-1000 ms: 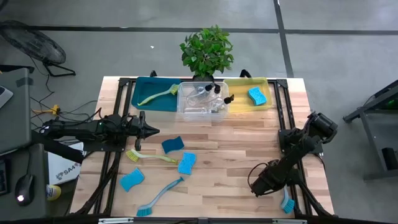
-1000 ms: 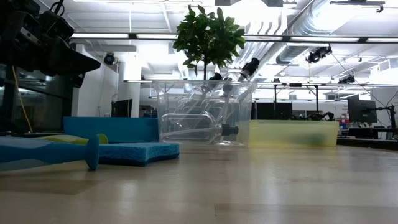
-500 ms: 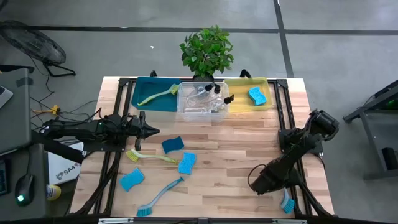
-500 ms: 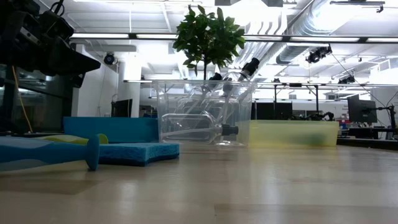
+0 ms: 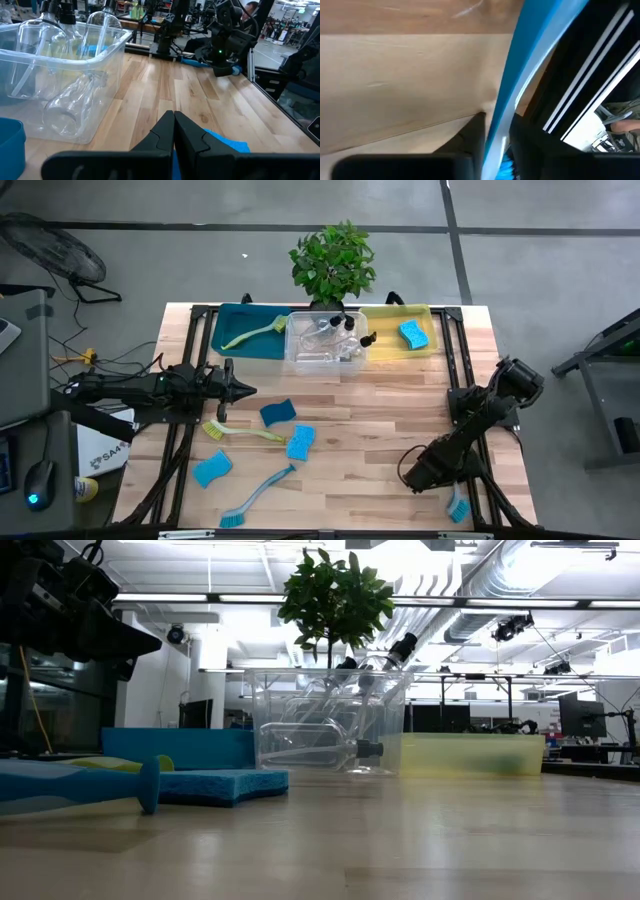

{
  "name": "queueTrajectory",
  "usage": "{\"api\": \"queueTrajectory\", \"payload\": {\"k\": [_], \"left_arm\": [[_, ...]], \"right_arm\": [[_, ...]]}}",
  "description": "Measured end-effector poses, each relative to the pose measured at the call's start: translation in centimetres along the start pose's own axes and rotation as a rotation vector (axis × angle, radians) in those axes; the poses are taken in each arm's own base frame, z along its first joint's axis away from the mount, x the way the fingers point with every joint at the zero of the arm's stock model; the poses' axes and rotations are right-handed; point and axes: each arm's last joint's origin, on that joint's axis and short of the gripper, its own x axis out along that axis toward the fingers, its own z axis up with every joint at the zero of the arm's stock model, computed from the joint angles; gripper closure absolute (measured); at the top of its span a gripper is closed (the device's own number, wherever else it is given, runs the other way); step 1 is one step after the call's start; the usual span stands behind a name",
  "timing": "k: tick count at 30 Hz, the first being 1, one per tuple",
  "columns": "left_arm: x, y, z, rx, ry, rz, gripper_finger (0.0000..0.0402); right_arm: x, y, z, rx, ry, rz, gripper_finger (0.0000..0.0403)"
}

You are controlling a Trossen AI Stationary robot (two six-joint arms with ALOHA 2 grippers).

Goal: Pick & Place Kitchen Sink Supplies
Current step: Put the blue dish brush into the blue bin

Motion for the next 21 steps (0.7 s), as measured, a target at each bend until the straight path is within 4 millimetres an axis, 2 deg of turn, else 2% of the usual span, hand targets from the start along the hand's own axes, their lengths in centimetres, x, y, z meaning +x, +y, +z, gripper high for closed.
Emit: {"api": "queueTrajectory", "payload": {"k": [4,13,21], "left_arm": [[0.0,0.0,0.0,0.0,0.0,0.0,0.0401],[0.0,0.0,0.0,0.0,0.0,-0.001,0.0401],[0.0,0.0,0.0,0.0,0.001,-0.004,0.0401]], "right_arm": [[0.0,0.0,0.0,-0.008,-0.002,-0.003,0.0361],[-0.1,-0.1,-0.1,-0.074,-0.015,-0.005,0.0362],[-1.9,-0.2,-1.0,-0.163,-0.196,0.011,0.0362]]}}
